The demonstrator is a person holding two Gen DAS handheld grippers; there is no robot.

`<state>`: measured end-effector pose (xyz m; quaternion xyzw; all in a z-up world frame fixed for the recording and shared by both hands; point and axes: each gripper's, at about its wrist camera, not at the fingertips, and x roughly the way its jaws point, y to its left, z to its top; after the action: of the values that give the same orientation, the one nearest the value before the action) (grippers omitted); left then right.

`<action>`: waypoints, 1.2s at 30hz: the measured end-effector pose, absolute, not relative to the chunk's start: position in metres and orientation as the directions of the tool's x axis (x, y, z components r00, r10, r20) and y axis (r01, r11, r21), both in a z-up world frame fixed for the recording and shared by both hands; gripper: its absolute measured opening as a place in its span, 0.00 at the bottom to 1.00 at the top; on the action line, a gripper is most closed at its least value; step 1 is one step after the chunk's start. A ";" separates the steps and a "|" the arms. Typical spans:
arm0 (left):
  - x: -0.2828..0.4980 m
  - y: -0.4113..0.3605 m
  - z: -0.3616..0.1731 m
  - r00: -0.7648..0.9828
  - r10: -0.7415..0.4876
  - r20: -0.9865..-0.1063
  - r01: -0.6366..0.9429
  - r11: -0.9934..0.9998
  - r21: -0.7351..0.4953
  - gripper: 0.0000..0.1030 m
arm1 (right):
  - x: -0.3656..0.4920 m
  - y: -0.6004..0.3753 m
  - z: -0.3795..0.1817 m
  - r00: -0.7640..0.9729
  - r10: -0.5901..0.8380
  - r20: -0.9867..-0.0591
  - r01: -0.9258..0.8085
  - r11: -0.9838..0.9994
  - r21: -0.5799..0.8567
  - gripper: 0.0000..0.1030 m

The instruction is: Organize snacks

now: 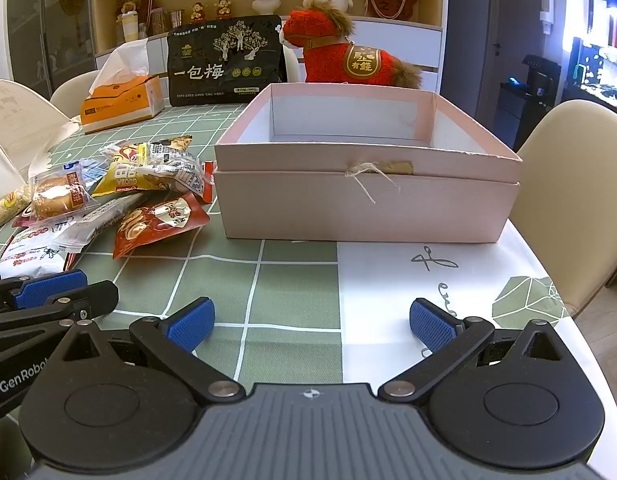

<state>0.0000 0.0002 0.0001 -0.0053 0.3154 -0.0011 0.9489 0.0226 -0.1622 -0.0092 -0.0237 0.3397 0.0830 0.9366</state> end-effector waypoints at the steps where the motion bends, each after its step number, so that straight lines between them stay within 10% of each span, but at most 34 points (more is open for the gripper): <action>1: 0.000 0.000 0.000 0.801 -0.005 -0.599 -0.001 1.000 -0.010 0.29 | 0.023 -0.162 -0.009 0.755 0.139 -0.640 -0.172 0.985 0.012 1.00; 36: -0.001 -0.001 0.001 0.801 0.004 -0.599 -0.001 1.000 0.005 0.30 | 0.023 -0.162 -0.009 0.755 0.139 -0.640 -0.171 0.985 0.011 1.00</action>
<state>-0.0006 -0.0013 0.0011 0.0022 0.3157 0.0014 0.9489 0.0225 -0.1621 -0.0092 -0.0240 0.3398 0.0828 0.9365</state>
